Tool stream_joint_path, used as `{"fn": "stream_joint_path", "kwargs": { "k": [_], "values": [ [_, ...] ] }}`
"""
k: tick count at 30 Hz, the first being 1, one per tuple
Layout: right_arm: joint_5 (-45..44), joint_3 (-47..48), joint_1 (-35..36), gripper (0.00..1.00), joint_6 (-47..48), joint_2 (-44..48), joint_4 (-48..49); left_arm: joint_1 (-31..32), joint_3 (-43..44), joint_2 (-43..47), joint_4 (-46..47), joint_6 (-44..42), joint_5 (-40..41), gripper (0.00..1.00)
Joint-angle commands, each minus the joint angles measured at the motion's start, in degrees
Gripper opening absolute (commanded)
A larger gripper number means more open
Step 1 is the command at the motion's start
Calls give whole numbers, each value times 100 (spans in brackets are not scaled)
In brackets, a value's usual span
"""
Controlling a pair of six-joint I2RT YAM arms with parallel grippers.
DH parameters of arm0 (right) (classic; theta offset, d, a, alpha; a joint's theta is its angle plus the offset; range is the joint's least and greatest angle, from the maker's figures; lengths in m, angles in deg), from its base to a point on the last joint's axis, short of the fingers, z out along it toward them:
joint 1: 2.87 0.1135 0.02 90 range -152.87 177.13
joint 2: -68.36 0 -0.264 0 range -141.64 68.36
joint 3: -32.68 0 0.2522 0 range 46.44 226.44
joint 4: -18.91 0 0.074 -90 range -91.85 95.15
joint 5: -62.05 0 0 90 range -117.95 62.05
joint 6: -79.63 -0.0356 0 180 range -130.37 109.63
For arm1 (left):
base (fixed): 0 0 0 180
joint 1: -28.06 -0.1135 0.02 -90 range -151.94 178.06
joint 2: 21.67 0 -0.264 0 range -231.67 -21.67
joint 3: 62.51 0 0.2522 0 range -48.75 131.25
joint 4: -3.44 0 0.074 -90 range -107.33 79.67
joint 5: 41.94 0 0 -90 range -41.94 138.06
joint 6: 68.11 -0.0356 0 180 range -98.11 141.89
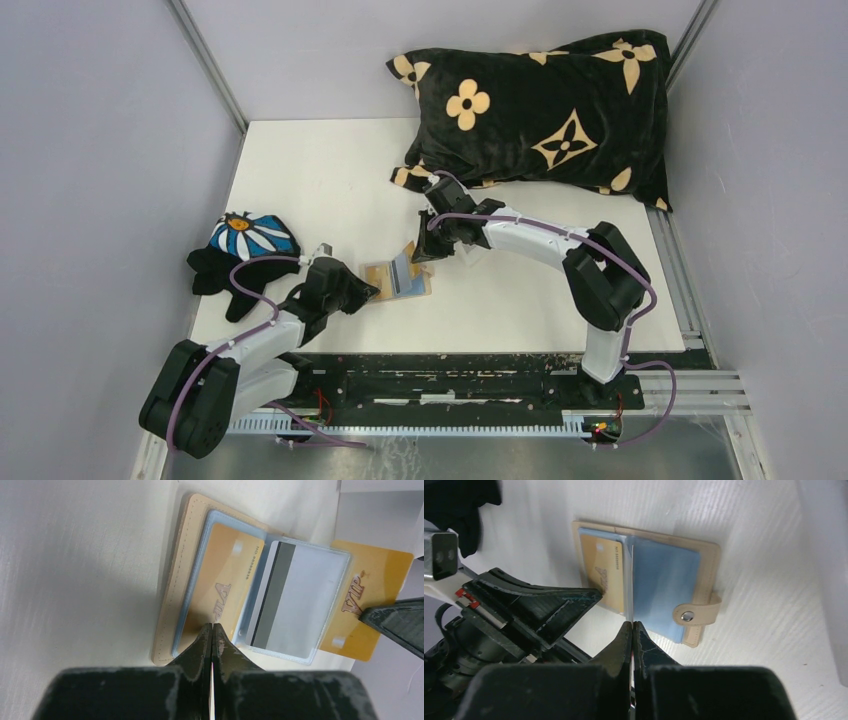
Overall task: Put the credit cards into the card holder
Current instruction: Turn over the card slot in the card holder.
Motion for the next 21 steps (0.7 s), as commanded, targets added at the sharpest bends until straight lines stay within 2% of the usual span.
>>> {"fn": "stream_joint_path", "kwargs": {
  "k": [1, 15, 21],
  "values": [
    [172, 427, 108, 1, -85, 109, 114, 22, 90, -84, -397, -340, 227, 3],
    [320, 681, 344, 1, -148, -398, 267, 22, 65, 230, -726, -350, 319, 3],
    [266, 578, 360, 1, -146, -429, 374, 20, 97, 654, -1231, -338, 447, 3]
  ]
}}
